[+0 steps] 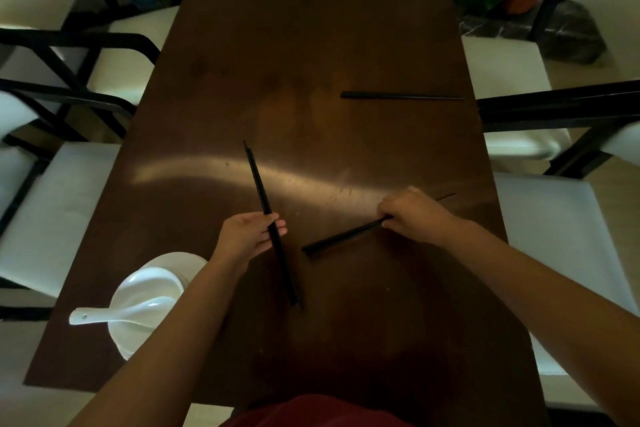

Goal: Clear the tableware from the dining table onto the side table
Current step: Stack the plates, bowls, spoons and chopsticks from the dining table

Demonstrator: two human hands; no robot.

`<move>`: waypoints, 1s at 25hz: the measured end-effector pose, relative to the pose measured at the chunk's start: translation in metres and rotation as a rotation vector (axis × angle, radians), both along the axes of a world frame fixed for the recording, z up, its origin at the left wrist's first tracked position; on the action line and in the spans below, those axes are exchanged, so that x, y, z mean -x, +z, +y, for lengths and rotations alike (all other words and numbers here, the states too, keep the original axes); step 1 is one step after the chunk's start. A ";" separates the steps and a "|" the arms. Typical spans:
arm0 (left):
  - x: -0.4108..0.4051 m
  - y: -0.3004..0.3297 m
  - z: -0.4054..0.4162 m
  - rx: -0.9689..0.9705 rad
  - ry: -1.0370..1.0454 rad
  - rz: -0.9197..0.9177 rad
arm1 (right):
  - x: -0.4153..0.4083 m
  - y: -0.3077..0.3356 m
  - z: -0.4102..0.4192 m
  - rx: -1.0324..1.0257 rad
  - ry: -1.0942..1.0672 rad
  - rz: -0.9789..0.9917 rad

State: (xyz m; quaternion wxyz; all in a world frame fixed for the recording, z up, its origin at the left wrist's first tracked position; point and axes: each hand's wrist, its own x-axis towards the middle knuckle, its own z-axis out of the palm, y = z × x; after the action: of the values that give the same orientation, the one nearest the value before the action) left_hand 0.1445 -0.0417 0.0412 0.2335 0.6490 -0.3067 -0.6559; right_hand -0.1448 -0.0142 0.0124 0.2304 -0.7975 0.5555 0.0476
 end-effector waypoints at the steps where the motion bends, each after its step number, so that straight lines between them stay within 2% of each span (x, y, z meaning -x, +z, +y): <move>1: 0.003 0.003 -0.004 0.020 -0.056 -0.027 | 0.002 0.015 -0.004 0.001 0.008 -0.012; 6: 0.055 0.025 -0.018 0.088 -0.446 -0.134 | -0.006 0.087 -0.029 -0.061 0.131 -0.040; 9: 0.081 0.032 -0.013 0.063 -0.563 -0.103 | -0.013 0.104 -0.040 -0.080 0.157 -0.022; 14: 0.087 0.029 0.001 -0.059 -0.499 0.135 | -0.024 0.104 -0.050 -0.035 0.168 0.110; 17: 0.089 0.026 0.009 -0.033 -0.423 0.140 | -0.026 0.100 -0.052 -0.041 0.139 0.123; 19: 0.089 0.024 0.011 -0.021 -0.312 0.193 | -0.025 0.091 -0.048 0.115 0.071 0.083; 20: 0.088 0.024 0.009 -0.041 -0.254 0.245 | -0.024 0.083 -0.044 0.260 -0.046 0.016; 22: 0.085 0.026 0.006 -0.074 -0.189 0.325 | -0.025 0.071 -0.030 0.458 -0.503 -0.266; 23: 0.084 0.026 0.005 -0.078 -0.188 0.344 | -0.026 0.067 -0.023 0.384 -0.752 -0.469; 24: 0.084 0.027 0.004 -0.077 -0.199 0.358 | -0.029 0.063 -0.020 0.196 -0.928 -0.695; 25: 0.084 0.027 0.005 -0.075 -0.218 0.360 | -0.033 0.058 -0.018 -0.025 -1.007 -0.908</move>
State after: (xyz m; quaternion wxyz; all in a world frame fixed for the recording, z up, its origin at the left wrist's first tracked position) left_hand 0.0601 -0.0371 0.0682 0.1878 0.4924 -0.3038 -0.7937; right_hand -0.1123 -0.0324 0.0702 0.4442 -0.3795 0.7068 -0.3989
